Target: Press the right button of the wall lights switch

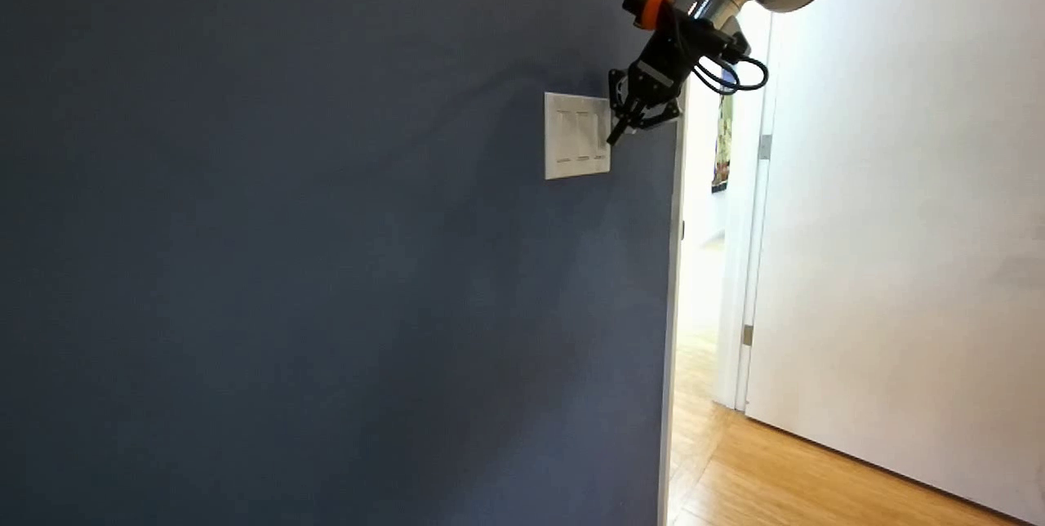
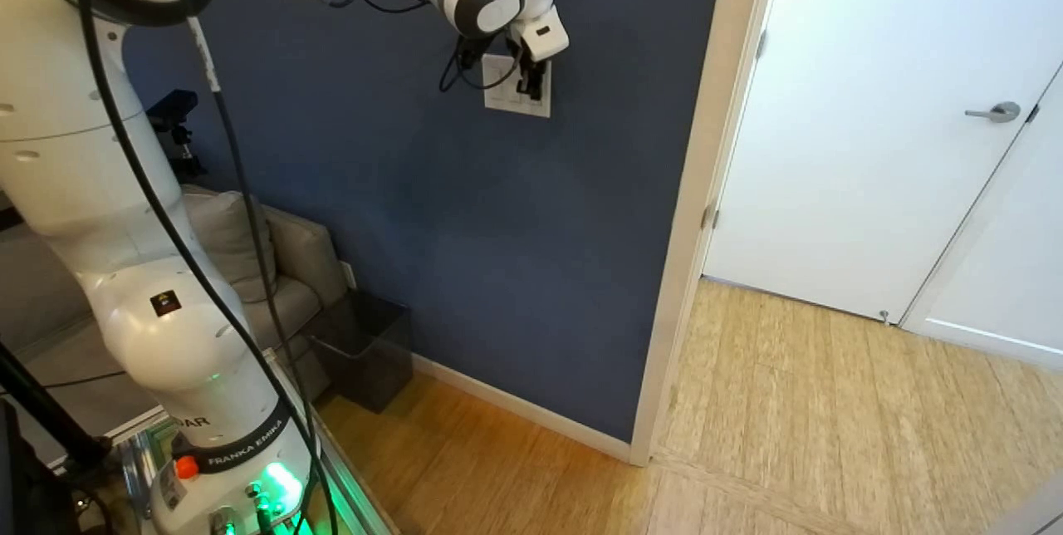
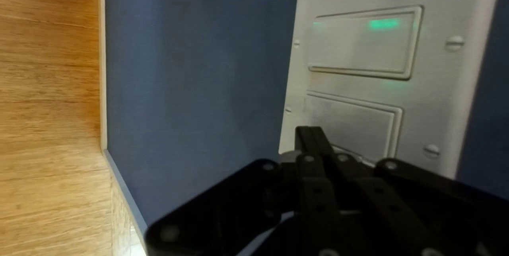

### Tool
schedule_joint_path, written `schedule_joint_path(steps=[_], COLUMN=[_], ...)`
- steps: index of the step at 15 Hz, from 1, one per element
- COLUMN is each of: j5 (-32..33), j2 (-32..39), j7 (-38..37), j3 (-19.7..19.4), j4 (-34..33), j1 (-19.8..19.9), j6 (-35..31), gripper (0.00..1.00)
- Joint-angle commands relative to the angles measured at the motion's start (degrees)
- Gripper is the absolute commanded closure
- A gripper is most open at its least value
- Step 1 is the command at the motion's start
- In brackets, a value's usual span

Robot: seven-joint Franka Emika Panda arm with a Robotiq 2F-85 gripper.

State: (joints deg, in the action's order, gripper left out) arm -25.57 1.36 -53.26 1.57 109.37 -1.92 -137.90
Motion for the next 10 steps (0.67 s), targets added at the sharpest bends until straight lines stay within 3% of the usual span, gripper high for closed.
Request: schedule_joint_path(steps=[1, 10], j5=[3.13, 2.76], j2=[0.70, 0.55], j7=[-5.07, -8.45], j3=[0.33, 0.76], j4=[-0.54, -0.23], j1=[-0.50, -1.02], j6=[-2.79, -6.09], gripper=[1.00, 1.00])
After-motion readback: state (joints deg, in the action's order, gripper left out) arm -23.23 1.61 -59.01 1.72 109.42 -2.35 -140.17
